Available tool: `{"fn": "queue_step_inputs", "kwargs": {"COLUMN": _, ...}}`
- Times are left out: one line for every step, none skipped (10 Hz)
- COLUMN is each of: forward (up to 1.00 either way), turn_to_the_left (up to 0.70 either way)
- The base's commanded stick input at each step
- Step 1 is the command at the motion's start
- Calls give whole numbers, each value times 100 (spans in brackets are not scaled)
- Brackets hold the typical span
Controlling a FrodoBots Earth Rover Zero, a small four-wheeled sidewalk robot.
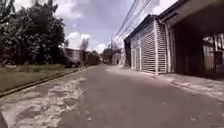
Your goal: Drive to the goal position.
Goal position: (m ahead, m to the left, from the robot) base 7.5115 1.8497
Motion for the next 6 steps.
{"fn": "queue_step_inputs", "kwargs": {"forward": 70, "turn_to_the_left": 0}}
{"fn": "queue_step_inputs", "kwargs": {"forward": 70, "turn_to_the_left": 0}}
{"fn": "queue_step_inputs", "kwargs": {"forward": 70, "turn_to_the_left": 0}}
{"fn": "queue_step_inputs", "kwargs": {"forward": 70, "turn_to_the_left": 0}}
{"fn": "queue_step_inputs", "kwargs": {"forward": 70, "turn_to_the_left": 0}}
{"fn": "queue_step_inputs", "kwargs": {"forward": 70, "turn_to_the_left": 0}}
